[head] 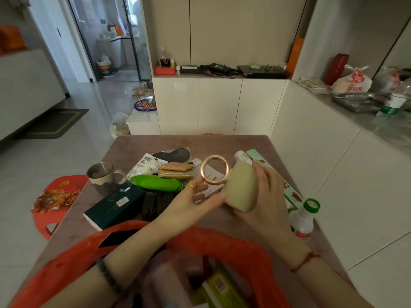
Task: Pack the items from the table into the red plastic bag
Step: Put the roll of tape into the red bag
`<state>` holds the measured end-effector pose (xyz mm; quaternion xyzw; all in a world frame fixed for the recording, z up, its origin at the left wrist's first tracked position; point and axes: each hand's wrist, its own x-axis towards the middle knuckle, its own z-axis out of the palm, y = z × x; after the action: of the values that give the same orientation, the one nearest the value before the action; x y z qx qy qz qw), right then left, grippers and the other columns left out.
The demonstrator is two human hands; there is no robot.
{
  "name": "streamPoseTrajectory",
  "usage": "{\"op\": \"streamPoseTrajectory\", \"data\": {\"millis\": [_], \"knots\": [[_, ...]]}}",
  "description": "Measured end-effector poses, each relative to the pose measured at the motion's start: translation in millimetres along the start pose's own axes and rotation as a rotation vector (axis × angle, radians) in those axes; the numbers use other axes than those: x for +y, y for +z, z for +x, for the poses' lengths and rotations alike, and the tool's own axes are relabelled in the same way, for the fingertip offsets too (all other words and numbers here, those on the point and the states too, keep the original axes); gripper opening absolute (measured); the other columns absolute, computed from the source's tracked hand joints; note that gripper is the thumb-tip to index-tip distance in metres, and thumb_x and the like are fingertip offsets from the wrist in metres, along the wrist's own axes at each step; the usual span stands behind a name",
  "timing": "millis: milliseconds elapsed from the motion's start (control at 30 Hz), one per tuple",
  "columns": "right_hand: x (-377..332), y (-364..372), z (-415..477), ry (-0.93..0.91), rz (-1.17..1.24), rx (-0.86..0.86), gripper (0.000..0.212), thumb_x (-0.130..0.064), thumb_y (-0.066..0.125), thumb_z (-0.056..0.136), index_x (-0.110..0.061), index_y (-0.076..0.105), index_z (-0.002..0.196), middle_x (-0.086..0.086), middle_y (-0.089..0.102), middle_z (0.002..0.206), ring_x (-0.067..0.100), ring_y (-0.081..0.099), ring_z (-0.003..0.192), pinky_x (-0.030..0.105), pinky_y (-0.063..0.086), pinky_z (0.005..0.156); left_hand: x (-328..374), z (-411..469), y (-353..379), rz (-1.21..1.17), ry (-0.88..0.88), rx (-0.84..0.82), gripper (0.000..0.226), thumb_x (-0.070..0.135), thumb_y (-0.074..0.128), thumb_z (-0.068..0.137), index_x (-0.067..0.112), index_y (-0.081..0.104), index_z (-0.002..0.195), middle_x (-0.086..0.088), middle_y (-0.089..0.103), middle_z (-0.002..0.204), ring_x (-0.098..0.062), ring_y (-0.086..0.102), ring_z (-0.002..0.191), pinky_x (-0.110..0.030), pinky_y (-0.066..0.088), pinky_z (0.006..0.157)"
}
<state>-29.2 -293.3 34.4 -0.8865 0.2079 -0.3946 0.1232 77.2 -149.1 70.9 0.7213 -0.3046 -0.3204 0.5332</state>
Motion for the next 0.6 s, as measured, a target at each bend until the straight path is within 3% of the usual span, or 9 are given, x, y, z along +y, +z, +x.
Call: {"op": "streamPoseTrajectory", "data": {"millis": [100,167,267,367,467,533,600], "knots": [[-37.2,-32.3,-14.9,-0.215,0.031,0.153,0.082,-0.052,0.068,0.067,-0.012,0.035,0.131,0.006,0.037,0.123,0.022,0.039,0.116,0.040,0.040,0.099,14.0,-28.4,4.5,-0.253,0.067,0.021,0.060,0.045,0.080,0.056,0.034,0.055,0.109,0.014,0.067,0.112,0.002,0.062,0.104,-0.022,0.047,0.097],[-49.6,-44.6,-25.1,-0.274,0.062,0.157,0.079,-0.057,0.063,0.071,-0.015,0.036,0.131,0.006,0.039,0.122,0.023,0.041,0.116,0.045,0.038,0.101,14.1,-47.4,8.8,-0.420,0.043,0.049,0.064,0.031,0.079,0.051,0.024,0.058,0.111,0.007,0.074,0.097,-0.010,0.067,0.098,-0.031,0.051,0.092],[-57.1,-51.1,-42.9,-0.376,0.074,0.109,0.083,-0.050,0.069,0.070,-0.019,0.028,0.135,0.006,0.040,0.120,0.023,0.042,0.115,0.047,0.033,0.104,3.4,-72.4,14.0,-0.556,-0.029,0.108,0.068,0.026,0.079,0.048,0.018,0.058,0.112,0.000,0.075,0.091,-0.022,0.069,0.092,-0.041,0.055,0.082],[-65.0,-56.4,-56.3,-0.462,0.063,0.064,0.080,-0.049,0.065,0.075,-0.018,0.024,0.136,0.006,0.039,0.125,0.023,0.041,0.119,0.032,0.018,0.116,-1.8,-92.3,16.9,-0.721,-0.104,0.066,0.046,0.040,0.066,0.067,0.015,0.062,0.106,-0.011,0.068,0.100,-0.030,0.063,0.092,-0.037,0.059,0.062],[-71.5,-66.0,-65.4,-0.524,0.271,-0.056,0.076,-0.055,0.059,0.079,-0.025,0.025,0.140,-0.002,0.035,0.140,0.015,0.032,0.134,0.027,0.017,0.117,-8.6,-98.1,10.3,-0.841,-0.204,0.208,0.038,0.046,0.038,0.092,0.014,0.058,0.088,-0.014,0.063,0.086,-0.027,0.061,0.073,-0.033,0.057,0.053],[-67.2,-67.5,-70.8,-0.333,0.529,-0.126,0.068,-0.053,0.052,0.085,-0.033,0.023,0.143,-0.014,0.030,0.147,0.007,0.026,0.139,0.021,0.021,0.114,-19.1,-100.0,-3.9,-0.768,-0.194,0.345,0.039,0.042,0.031,0.096,0.014,0.054,0.081,-0.013,0.058,0.078,-0.018,0.055,0.058,-0.030,0.053,0.053],[-53.1,-61.1,-75.1,0.040,0.600,-0.182,0.062,-0.048,0.050,0.087,-0.039,0.022,0.141,-0.020,0.026,0.150,0.002,0.023,0.140,0.024,0.022,0.115,-30.8,-104.0,-20.0,-0.609,-0.188,0.388,0.038,0.036,0.030,0.099,0.014,0.056,0.080,-0.008,0.064,0.072,-0.018,0.056,0.063,-0.031,0.050,0.057]]}}
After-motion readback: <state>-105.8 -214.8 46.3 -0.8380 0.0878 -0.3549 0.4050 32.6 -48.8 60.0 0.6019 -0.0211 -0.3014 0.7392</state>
